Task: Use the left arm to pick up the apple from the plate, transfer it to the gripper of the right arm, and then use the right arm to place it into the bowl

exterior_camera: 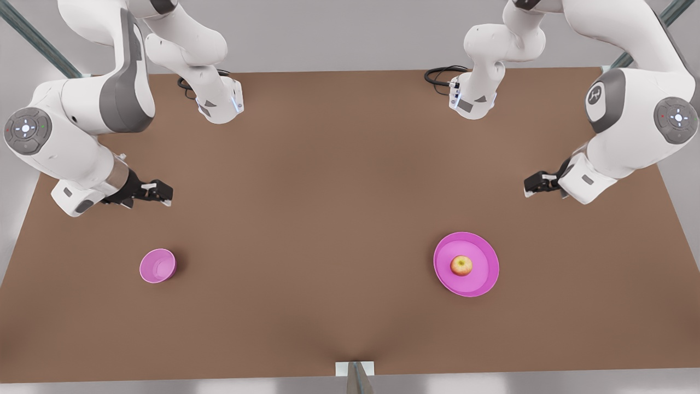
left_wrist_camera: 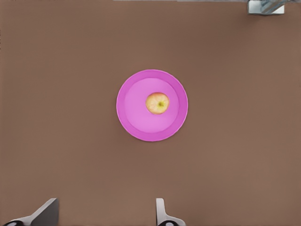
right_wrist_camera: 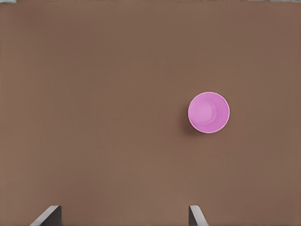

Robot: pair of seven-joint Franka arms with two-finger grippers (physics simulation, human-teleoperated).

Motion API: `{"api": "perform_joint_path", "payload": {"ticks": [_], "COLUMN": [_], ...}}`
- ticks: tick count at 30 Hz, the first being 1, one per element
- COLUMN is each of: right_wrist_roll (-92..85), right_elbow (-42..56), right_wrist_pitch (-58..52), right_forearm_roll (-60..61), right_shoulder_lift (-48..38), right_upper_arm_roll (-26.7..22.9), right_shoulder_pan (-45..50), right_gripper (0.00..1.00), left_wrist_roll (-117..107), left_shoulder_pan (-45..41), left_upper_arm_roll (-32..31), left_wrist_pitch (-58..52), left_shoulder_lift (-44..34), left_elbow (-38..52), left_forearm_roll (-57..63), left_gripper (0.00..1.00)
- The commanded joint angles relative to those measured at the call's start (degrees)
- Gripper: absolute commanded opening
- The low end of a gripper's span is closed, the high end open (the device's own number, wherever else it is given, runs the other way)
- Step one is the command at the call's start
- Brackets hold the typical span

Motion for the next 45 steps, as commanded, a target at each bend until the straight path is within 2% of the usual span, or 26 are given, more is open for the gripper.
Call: {"api": "perform_joint_path", "payload": {"ticks": [1, 2, 8, 10, 14, 23, 41, 42, 44, 45], "right_wrist_roll": [2.4, 2.2, 2.1, 2.0, 1.3, 1.0, 1.0, 1.0, 1.0, 1.0], "right_elbow": [0.0, 0.0, -0.3, -0.2, -0.1, -0.1, -0.2, -0.2, -0.2, -0.2], "right_wrist_pitch": [1.4, 1.4, 1.3, 1.3, 1.3, 1.3, 1.4, 1.3, 1.3, 1.3], "right_forearm_roll": [0.0, 0.0, 0.0, 0.0, 0.1, 0.2, 0.3, 0.3, 0.3, 0.3], "right_shoulder_lift": [-0.1, -0.1, -0.1, -0.1, 0.3, 0.3, 0.3, 0.3, 0.3, 0.3], "right_upper_arm_roll": [0.0, 0.1, 0.1, 0.1, 0.2, 0.2, 0.6, 0.5, 0.5, 0.5], "right_shoulder_pan": [0.1, 0.0, -0.7, -0.7, -1.3, -1.4, -1.3, -1.3, -1.3, -1.2], "right_gripper": [1.00, 1.00, 1.00, 1.00, 1.00, 1.00, 1.00, 1.00, 1.00, 1.00], "left_wrist_roll": [2.1, 1.9, -16.8, -16.9, -16.4, -15.8, -15.7, -15.7, -15.7, -15.7], "left_shoulder_pan": [-0.1, -0.5, -7.4, -7.4, -7.3, -7.1, -7.3, -7.3, -7.3, -7.3], "left_upper_arm_roll": [0.0, -0.1, 0.0, 0.0, 0.0, 0.1, 0.0, 0.0, 0.0, 0.0], "left_wrist_pitch": [4.1, 4.9, 30.8, 36.9, 41.1, 45.9, 48.1, 48.3, 48.3, 48.3], "left_shoulder_lift": [0.9, 4.1, 21.3, 23.5, 26.2, 32.8, 35.3, 35.4, 35.5, 35.5], "left_elbow": [0.1, 0.5, -0.4, -3.7, -6.7, -7.5, -9.2, -9.2, -9.2, -9.2], "left_forearm_roll": [0.2, 0.3, -2.3, -2.3, -2.2, 0.8, 0.8, 0.8, 0.8, 0.8], "left_gripper": [1.00, 1.00, 1.00, 1.00, 1.00, 1.00, 1.00, 0.99, 0.89, 0.87]}}
